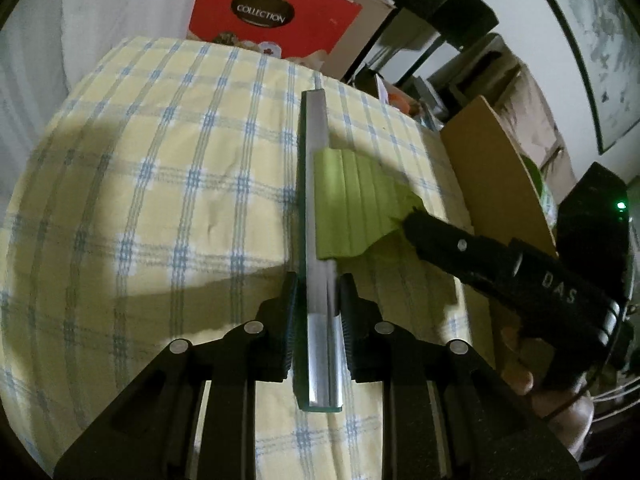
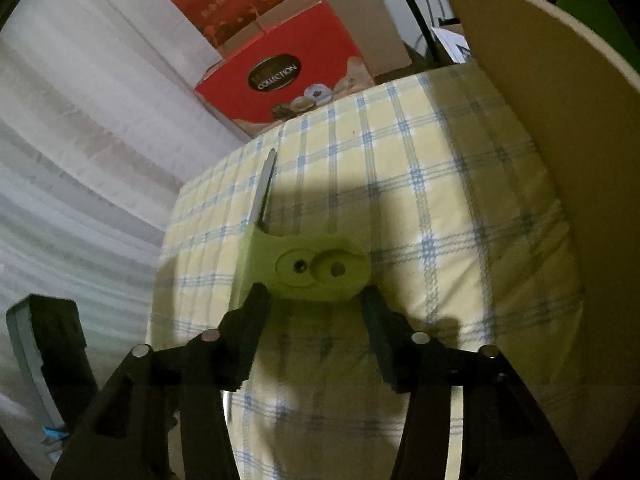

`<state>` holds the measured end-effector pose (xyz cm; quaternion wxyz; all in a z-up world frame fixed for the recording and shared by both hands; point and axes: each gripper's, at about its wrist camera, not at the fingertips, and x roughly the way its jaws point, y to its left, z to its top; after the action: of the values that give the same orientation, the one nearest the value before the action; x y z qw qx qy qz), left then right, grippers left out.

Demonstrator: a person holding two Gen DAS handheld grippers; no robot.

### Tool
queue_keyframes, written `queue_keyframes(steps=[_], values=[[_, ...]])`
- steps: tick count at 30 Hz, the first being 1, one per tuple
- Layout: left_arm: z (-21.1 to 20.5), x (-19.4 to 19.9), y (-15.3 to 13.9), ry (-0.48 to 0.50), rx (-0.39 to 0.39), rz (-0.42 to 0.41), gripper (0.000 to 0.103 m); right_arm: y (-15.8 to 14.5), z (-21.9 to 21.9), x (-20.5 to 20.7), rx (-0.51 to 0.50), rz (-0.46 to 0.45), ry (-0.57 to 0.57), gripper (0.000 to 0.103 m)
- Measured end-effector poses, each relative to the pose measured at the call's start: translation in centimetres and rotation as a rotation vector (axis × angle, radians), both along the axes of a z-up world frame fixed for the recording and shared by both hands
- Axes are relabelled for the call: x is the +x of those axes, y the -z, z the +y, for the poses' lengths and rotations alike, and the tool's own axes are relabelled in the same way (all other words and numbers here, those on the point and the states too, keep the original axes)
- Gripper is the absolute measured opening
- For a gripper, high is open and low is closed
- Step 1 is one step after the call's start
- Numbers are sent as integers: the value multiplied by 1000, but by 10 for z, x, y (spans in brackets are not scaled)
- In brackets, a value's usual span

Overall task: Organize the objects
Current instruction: 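Grasp the green scraper's blade with the left gripper while the right gripper grips its handle, then lift the green scraper off the table with both grippers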

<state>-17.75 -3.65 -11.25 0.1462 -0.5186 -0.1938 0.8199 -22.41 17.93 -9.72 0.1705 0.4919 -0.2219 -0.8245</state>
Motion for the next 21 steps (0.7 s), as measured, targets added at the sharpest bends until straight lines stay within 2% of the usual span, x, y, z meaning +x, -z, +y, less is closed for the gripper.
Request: queue_keyframes(steps=[5, 10, 13, 16, 17, 21], values=[[-4, 7, 1, 0, 43, -9, 18, -4, 9, 1, -123, 11, 17, 54], [-7, 15, 5, -3, 100, -12, 19, -12, 12, 6, -260, 79, 27, 54], [-4, 21, 4, -1, 80, 9, 17, -15, 10, 6, -295, 103, 27, 54], [2, 24, 1, 6, 39, 25, 16, -12, 10, 4, -327, 87, 24, 44], [4, 24, 0, 8, 24, 28, 17, -10, 10, 4, -330, 83, 22, 36], [12, 26, -3, 6, 29, 41, 38, -14, 7, 5, -325, 101, 24, 28]])
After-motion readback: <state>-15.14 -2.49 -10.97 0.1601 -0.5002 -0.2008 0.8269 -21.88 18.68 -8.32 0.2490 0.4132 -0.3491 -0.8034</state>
